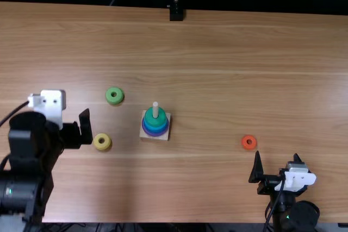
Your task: Build the Hanoi tower: stack the rings onto the peg from bottom to top in this color order: purple, dark blue, light blue, dark green, light green, yellow, orange.
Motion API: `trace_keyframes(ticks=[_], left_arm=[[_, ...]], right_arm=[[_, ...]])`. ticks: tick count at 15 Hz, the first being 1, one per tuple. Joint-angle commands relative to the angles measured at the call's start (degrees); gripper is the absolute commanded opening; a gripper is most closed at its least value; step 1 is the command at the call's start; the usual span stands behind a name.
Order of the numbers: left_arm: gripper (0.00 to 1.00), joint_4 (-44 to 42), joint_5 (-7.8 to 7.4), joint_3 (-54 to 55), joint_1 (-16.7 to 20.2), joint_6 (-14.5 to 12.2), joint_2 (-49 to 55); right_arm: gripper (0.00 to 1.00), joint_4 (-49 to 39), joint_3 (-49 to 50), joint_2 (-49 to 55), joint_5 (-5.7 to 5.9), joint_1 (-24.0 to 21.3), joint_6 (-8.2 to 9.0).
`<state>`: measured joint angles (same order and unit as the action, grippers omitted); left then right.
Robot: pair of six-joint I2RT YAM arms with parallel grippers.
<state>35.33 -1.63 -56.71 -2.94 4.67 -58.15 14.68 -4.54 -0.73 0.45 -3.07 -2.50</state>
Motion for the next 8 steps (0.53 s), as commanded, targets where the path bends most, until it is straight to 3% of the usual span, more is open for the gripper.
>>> trace_keyframes(ticks=[1, 2, 4, 8], left_arm=[[1.0, 2.7, -4.81, -5.3, -1.0, -0.2, -7.6], [1.0, 6.5, -5.97, -9.5, -1.0, -0.2, -12.2], [1.0, 10.7, -5.75, -16.3, -1.2, -0.7, -22.2], [1.0, 12.2, -5.65, -26.1, -5.3, -0.8, -38.4]], right_arm=[[1.0, 4.2, 3.9, 0.7, 0.4, -0.4, 0.18], [1.0, 4.2, 3.8, 0.7, 0.4, -0.4, 0.18], [1.0, 4.2, 3.9, 0.7, 0.4, -0.4, 0.18], [1.0, 4.2, 3.9, 0.7, 0.4, -0.4, 0.08]])
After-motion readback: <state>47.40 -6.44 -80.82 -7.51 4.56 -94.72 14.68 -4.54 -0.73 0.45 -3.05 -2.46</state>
